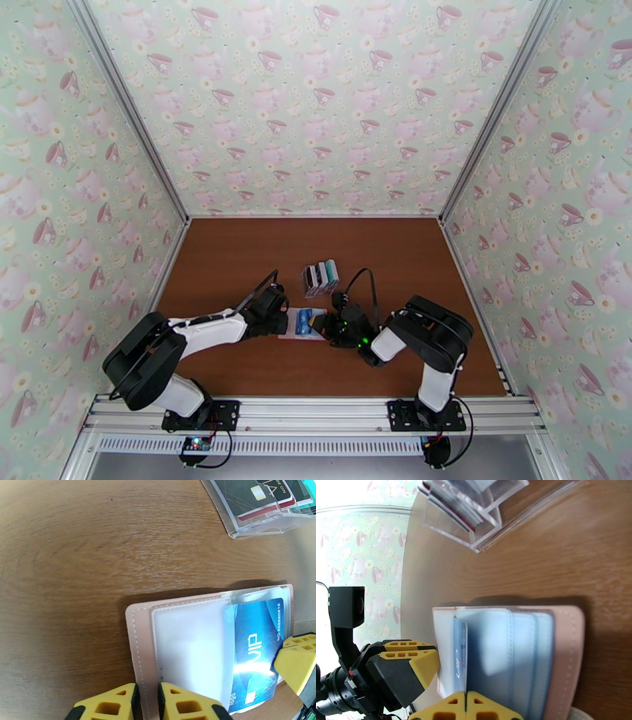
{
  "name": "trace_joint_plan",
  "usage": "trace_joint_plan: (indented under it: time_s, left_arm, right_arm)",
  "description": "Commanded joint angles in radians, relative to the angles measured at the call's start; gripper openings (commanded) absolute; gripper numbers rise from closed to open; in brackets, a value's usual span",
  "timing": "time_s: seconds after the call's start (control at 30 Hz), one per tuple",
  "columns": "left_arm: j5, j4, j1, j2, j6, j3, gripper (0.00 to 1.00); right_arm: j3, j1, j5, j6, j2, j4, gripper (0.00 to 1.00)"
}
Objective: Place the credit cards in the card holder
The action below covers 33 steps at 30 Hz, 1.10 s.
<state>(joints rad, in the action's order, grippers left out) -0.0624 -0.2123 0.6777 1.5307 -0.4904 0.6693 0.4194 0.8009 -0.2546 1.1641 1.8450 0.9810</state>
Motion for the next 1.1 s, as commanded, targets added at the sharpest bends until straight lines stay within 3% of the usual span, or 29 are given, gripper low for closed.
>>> trace_joint_plan:
  time_s: [0.0, 0.37, 0.57, 0.67, 0.8, 1.07]
  left_arm:
    - [0.016, -0.021, 0.010, 0.055, -0.013, -0.029, 0.24]
    - [0.018, -0.024, 0.010, 0.050, -0.017, -0.027, 0.24]
    - [0.019, -0.034, 0.010, 0.030, -0.021, -0.028, 0.24]
    - [0.022, -0.038, 0.010, 0.014, -0.025, -0.028, 0.24]
    - [0.036, -0.035, 0.011, -0.001, -0.030, -0.029, 0.24]
    - [0.074, -0.014, 0.010, -0.011, -0.043, -0.037, 0.24]
  right_arm:
    - [0.006, 0.012, -0.016, -0.009, 0.033, -0.118, 0.00]
    - [0.053, 0.025, 0.007, -0.044, -0.012, -0.278, 0.03]
    - [0.086, 0.028, 0.047, -0.084, -0.094, -0.451, 0.33]
    - [0.116, 0.030, 0.081, -0.121, -0.152, -0.574, 0.41]
    - [0.197, 0.048, 0.137, -0.187, -0.196, -0.770, 0.43]
    - [0.330, 0.073, 0.160, -0.251, -0.155, -0.946, 0.43]
